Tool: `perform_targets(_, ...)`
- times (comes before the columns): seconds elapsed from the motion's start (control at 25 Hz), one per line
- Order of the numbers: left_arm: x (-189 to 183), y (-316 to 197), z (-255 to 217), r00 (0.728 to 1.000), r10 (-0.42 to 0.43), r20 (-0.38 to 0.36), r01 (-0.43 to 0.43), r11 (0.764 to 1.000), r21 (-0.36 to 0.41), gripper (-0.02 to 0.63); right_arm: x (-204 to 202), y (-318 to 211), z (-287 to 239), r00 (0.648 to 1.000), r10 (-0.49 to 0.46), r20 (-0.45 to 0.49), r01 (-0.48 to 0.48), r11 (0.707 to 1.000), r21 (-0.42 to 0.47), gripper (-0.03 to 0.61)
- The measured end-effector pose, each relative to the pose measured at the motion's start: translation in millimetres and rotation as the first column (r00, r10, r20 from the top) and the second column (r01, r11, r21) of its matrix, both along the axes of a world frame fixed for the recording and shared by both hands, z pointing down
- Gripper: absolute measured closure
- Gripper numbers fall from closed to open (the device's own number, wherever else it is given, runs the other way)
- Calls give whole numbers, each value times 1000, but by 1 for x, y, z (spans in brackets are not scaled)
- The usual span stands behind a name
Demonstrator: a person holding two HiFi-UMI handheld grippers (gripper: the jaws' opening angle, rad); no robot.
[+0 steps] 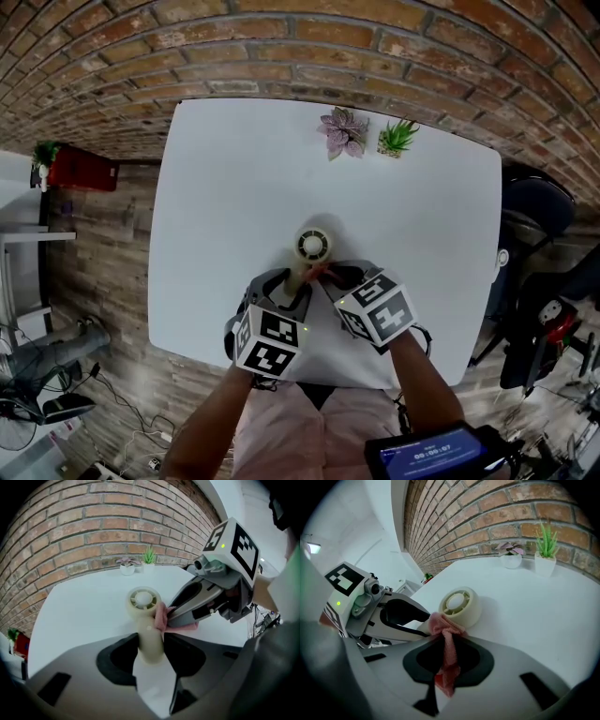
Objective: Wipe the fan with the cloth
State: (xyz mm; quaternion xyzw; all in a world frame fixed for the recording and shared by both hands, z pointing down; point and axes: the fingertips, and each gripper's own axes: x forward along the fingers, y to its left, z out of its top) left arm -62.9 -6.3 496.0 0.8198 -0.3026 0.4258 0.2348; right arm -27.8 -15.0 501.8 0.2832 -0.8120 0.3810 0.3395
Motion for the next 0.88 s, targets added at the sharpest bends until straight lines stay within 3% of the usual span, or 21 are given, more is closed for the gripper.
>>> perform_targets(0.88,1,-1,-1,1000,9,-12,-9,1000,-4,430,27,-15,2,997,45,-59,-44,999,2,541)
